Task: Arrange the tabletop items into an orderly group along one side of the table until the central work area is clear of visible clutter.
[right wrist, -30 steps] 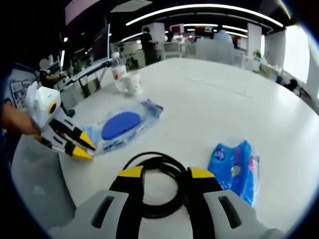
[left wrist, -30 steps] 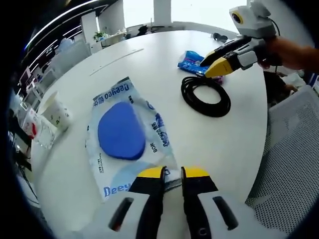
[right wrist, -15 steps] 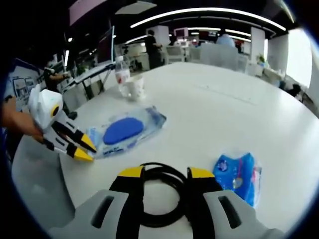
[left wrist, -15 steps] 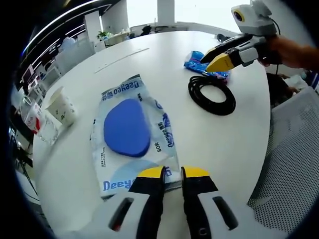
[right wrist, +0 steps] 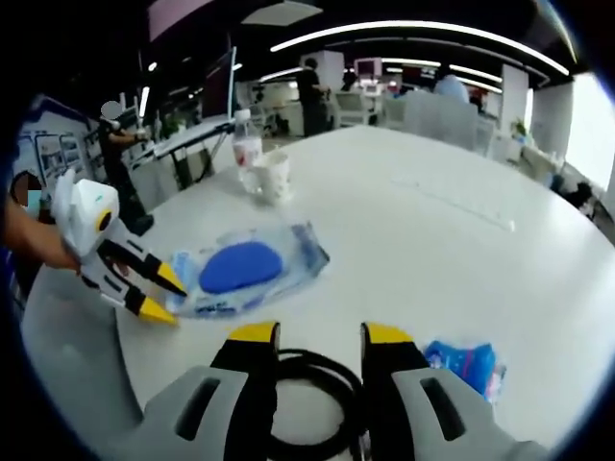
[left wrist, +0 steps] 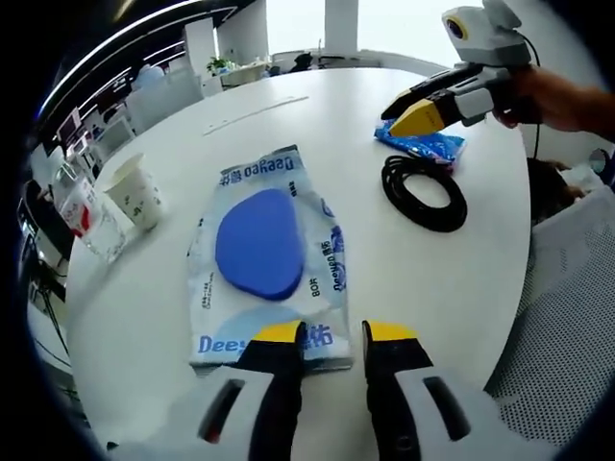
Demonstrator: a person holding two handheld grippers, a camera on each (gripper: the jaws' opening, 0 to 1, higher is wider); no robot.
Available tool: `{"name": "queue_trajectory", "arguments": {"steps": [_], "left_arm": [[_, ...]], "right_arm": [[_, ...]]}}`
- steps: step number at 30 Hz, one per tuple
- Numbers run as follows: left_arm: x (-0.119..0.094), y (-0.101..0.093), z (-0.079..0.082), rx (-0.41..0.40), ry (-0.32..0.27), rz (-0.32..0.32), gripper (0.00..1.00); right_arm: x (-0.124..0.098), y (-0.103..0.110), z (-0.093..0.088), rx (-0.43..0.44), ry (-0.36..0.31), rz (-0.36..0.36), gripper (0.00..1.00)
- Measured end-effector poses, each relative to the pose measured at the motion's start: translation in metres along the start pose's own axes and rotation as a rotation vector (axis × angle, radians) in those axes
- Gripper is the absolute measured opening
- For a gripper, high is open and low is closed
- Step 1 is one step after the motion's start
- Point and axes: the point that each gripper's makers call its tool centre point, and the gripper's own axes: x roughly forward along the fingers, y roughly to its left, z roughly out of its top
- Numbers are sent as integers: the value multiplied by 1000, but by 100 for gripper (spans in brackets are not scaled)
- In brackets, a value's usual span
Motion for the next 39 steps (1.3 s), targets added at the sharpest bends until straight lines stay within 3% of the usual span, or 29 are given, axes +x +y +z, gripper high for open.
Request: {"name": "queue_trajectory", "arguments": {"steps": [19,28,39], "left_arm": [[-11,24,-6,-41,-16,83,37],[-13,26,-6,-73,-41,93,38],[-24,40,-6,-128,-80,170,38]], "right_arm": [[22,12,13,-55,16,58,30],[29,15,17,-67,21,72,30],[38,19,19,-81,22,89,29]]}}
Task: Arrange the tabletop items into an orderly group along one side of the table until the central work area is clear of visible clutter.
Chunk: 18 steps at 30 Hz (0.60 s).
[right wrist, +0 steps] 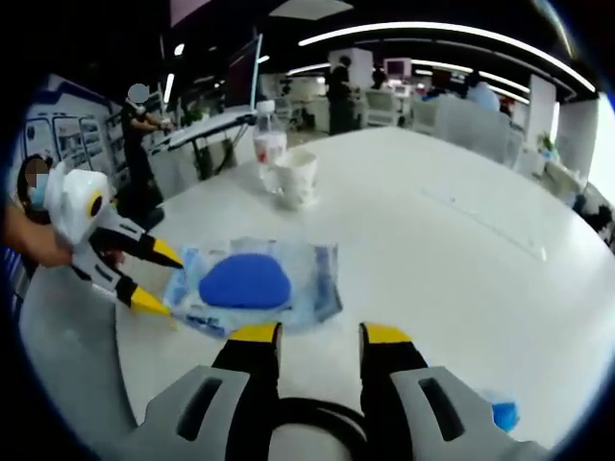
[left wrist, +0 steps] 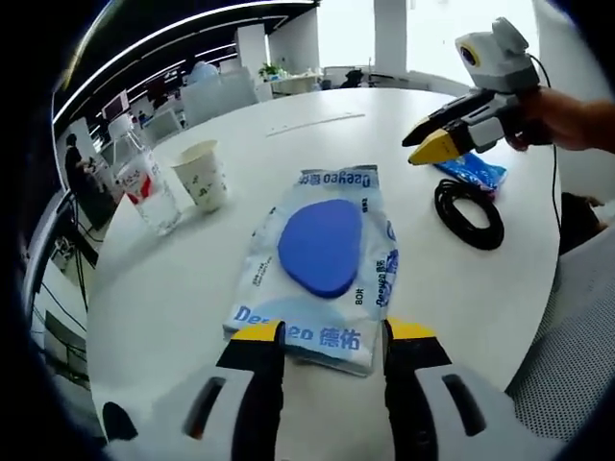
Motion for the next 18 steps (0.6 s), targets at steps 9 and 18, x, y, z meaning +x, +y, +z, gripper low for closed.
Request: {"name": "queue_trajectory", "arguments": {"steps": [9,18], "left_arm": [[-6,10,4,-41,-12,64,36],[-11,23,-9,-94,25,110,32]], "right_arm": [[5,2,5,-7,-6,10,28],[10,2,8,-8,-8,16,28]]}}
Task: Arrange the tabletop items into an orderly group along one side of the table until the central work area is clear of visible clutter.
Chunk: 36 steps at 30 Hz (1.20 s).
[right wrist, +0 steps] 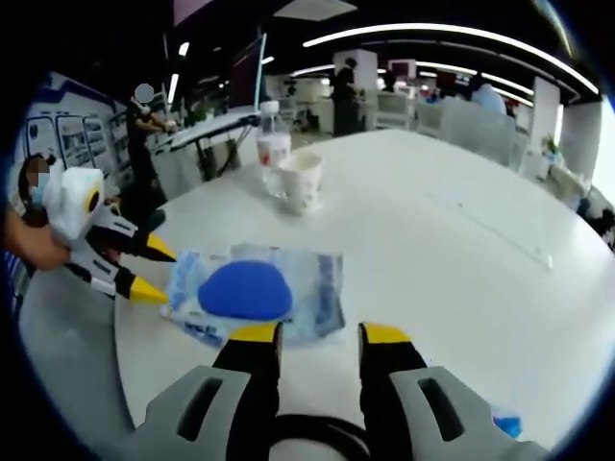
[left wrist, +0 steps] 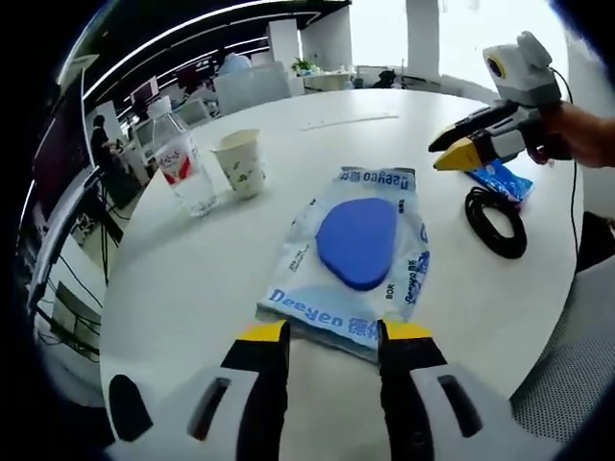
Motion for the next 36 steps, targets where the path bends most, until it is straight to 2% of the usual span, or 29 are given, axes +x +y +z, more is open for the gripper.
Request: {"name": "queue_trajectory", "arguments": {"steps": [7,20,28,32,36], "left_arm": [[3,-1,-5,-68,24,-3,28],[10,-2,-8,-66,57,-11,22],[13,-1,-7,15,74,-33,21],[15,-3,-6,43,76,-63,16],[16,-3,-5,91,81,-79,15]], "right_arm": [[3,1,0,-6,4,5,28],[6,0,-2,-14,11,7,26],[9,1,-5,-22,22,11,26],[9,1,-8,-26,33,11,25],[12,-1,-14,-26,48,7,24]]}}
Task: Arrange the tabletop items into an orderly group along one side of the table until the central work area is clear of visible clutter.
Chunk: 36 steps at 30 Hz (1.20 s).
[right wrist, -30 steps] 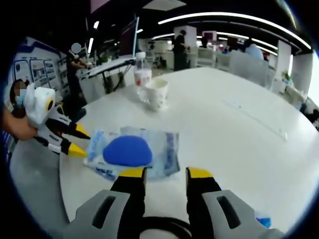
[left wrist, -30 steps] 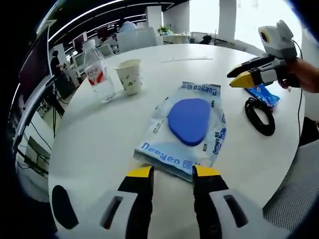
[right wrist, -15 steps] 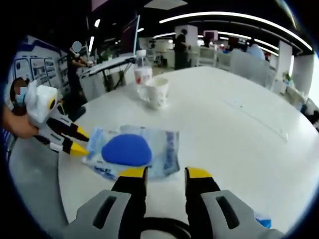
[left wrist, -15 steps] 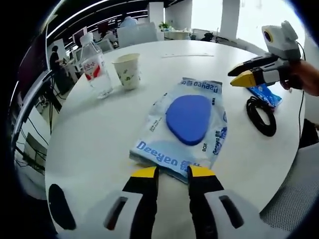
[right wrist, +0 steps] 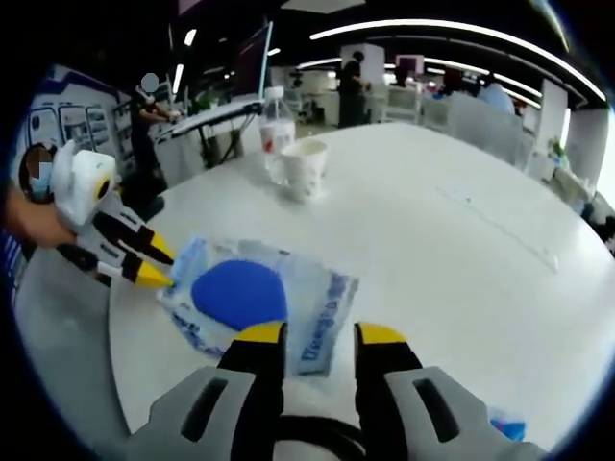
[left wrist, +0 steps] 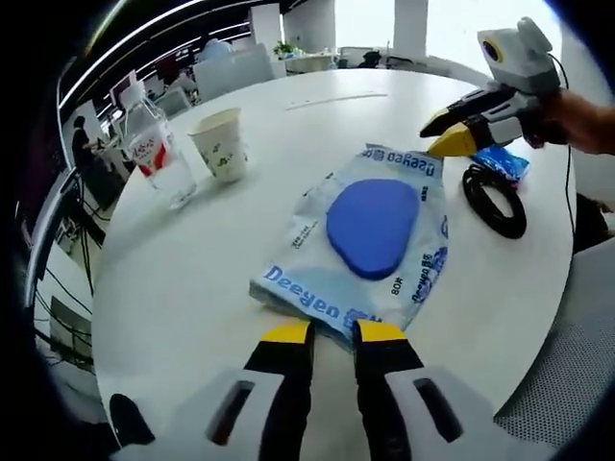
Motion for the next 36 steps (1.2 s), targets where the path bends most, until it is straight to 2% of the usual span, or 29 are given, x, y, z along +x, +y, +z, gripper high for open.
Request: {"name": "queue_trajectory", "arguments": {"steps": [14,17,23,33,36], "left_arm": [[3,2,1,-23,5,-12,13],[3,3,0,-54,9,-9,13],[5,5,0,-127,19,1,12],[7,7,3,-144,23,15,10],[8,7,5,-127,14,23,9]], "right_arm": [[7,0,-22,36,67,4,15],[8,2,-24,45,72,13,10],[10,4,-31,50,100,14,8],[12,7,-34,52,110,21,0],[10,8,-32,49,107,19,0]]}}
